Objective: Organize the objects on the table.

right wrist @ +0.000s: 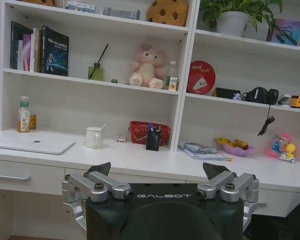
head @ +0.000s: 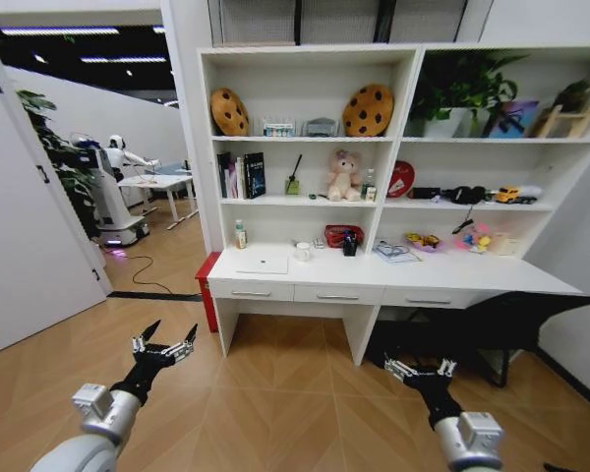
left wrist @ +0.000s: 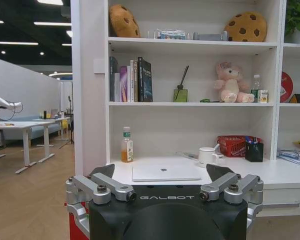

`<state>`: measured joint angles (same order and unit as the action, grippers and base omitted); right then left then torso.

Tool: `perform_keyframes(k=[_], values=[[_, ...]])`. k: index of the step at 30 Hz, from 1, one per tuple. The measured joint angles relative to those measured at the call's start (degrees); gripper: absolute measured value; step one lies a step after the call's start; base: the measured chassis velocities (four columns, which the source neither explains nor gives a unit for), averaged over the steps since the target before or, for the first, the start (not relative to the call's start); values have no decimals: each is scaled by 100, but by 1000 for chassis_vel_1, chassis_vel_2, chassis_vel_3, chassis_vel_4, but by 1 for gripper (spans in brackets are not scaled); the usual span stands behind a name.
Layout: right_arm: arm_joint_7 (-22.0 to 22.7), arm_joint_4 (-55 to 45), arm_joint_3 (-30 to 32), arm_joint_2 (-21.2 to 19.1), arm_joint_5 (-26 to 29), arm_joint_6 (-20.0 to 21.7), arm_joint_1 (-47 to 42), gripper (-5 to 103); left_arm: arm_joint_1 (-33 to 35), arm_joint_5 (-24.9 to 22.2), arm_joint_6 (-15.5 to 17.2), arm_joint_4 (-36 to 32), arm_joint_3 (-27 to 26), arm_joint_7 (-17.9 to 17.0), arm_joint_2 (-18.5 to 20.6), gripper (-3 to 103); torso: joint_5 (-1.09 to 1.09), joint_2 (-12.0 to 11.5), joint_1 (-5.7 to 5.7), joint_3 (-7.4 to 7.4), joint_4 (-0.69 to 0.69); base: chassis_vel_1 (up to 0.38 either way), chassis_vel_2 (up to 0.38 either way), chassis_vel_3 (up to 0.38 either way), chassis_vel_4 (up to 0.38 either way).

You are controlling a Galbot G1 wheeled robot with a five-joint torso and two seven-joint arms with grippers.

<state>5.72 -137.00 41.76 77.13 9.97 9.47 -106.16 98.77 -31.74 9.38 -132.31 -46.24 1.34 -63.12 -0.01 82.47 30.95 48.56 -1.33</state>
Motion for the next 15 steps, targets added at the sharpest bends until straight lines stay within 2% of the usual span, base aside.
perform_keyframes(k=[15], values=[[-66, 66, -25, -30, -41, 20, 34, 100, 1, 0, 0, 1, 0, 0, 0, 100, 1, 0, 0, 0, 1, -16, 19, 21, -16]])
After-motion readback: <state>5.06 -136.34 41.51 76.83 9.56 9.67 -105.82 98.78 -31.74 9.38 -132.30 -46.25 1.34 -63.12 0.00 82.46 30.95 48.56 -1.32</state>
